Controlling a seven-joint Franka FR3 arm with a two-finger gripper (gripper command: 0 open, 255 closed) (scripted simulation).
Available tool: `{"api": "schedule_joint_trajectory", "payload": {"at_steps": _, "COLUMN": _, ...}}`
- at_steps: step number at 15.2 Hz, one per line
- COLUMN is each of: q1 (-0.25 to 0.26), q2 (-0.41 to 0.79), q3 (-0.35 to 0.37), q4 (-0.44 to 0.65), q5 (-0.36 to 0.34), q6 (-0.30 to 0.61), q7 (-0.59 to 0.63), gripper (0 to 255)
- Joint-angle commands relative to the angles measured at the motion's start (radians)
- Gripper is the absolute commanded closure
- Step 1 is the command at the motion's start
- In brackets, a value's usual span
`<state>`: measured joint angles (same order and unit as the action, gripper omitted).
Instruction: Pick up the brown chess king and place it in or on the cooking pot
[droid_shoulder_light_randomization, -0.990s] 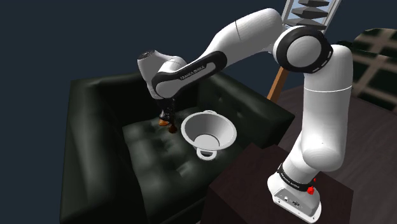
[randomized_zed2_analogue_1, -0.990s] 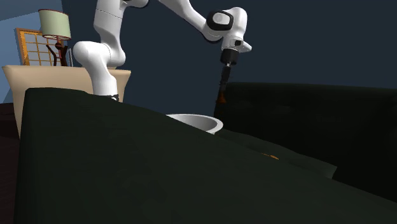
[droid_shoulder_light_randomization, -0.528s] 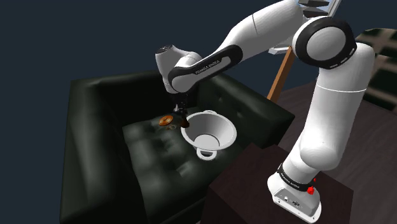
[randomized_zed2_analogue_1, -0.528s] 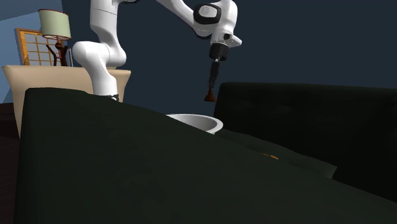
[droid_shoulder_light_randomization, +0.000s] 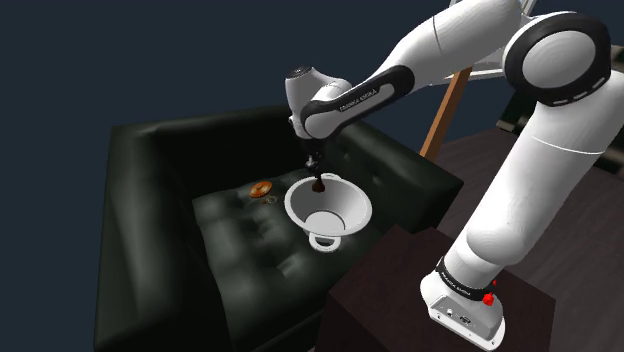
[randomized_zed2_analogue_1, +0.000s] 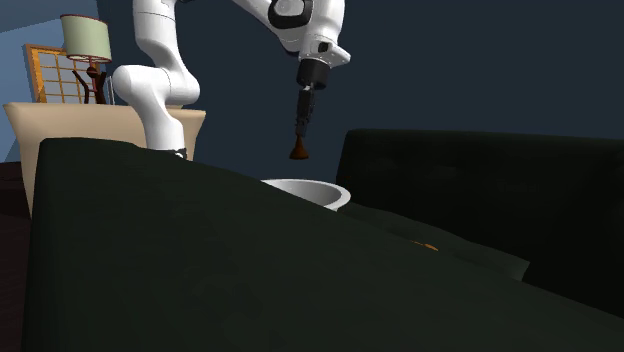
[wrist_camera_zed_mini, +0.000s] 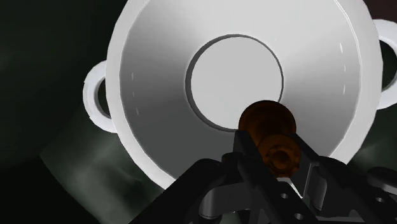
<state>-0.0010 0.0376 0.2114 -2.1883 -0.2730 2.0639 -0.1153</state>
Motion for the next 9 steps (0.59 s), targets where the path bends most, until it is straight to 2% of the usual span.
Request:
{"api": "schedule_joint_trajectory", "payload": {"at_steps": 1, "q1": -0.023, "q2": -0.046, "q3": -0.021, "q4": -0.052, "q5": 0.002, "q6": 0.018, "q7": -0.044, "gripper": 255}}
{"api": "schedule_joint_trajectory", "payload": {"at_steps": 3, "q1": -0.047, "q2": -0.087, "q3": -0.046, "q4": -0.097, "q5": -0.001, "q6": 0.034, "q7": -0.089, "gripper": 255}}
{"api": "schedule_joint_trajectory", "payload": {"at_steps": 9, "q1": -0.049, "q2": -0.038, "q3": -0.047, "q4": -0.129, "q5": -0.025, "q6": 0.11, "q7": -0.06, "gripper": 255}}
